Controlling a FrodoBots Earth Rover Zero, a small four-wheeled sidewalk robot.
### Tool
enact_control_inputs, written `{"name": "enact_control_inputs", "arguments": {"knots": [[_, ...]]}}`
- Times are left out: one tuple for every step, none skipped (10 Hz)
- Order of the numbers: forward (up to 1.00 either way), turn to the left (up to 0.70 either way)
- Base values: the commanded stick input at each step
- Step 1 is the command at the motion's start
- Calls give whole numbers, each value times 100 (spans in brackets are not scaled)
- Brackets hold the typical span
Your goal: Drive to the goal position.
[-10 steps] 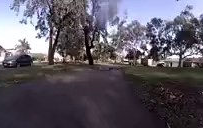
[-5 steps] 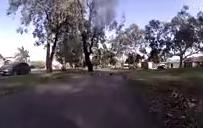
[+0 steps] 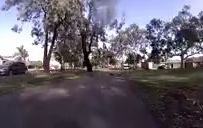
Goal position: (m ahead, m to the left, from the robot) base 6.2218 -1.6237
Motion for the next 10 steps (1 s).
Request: {"name": "enact_control_inputs", "arguments": {"knots": [[100,0],[100,0],[100,0],[100,0],[100,0],[100,0],[100,0],[100,0],[100,0],[100,0]]}}
